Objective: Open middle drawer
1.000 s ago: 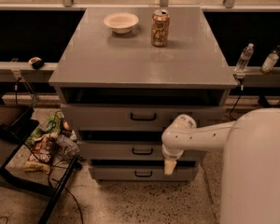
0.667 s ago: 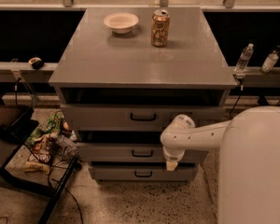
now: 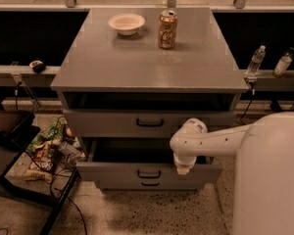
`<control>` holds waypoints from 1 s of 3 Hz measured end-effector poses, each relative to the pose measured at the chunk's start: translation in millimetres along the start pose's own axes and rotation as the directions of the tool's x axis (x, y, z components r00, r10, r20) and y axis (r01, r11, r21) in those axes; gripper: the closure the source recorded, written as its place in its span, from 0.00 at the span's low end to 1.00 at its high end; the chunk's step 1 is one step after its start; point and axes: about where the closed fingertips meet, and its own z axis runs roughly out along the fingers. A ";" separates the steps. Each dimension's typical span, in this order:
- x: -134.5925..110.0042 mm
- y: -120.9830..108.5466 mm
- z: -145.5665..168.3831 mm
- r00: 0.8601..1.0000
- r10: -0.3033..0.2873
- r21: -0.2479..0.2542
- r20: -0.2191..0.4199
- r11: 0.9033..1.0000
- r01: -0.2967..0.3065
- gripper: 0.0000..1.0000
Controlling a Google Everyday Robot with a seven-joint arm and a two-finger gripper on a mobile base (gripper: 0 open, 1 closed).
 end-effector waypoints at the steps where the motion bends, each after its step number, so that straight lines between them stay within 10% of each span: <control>1: 0.0 0.0 0.0 1.000 0.000 0.000 0.000 1.000 0.000 0.85; 3: 0.0 0.0 0.0 1.000 0.000 0.000 0.000 1.000 0.000 0.38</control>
Offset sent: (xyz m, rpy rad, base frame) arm 0.0000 0.0000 0.0001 0.0000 0.0000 0.0000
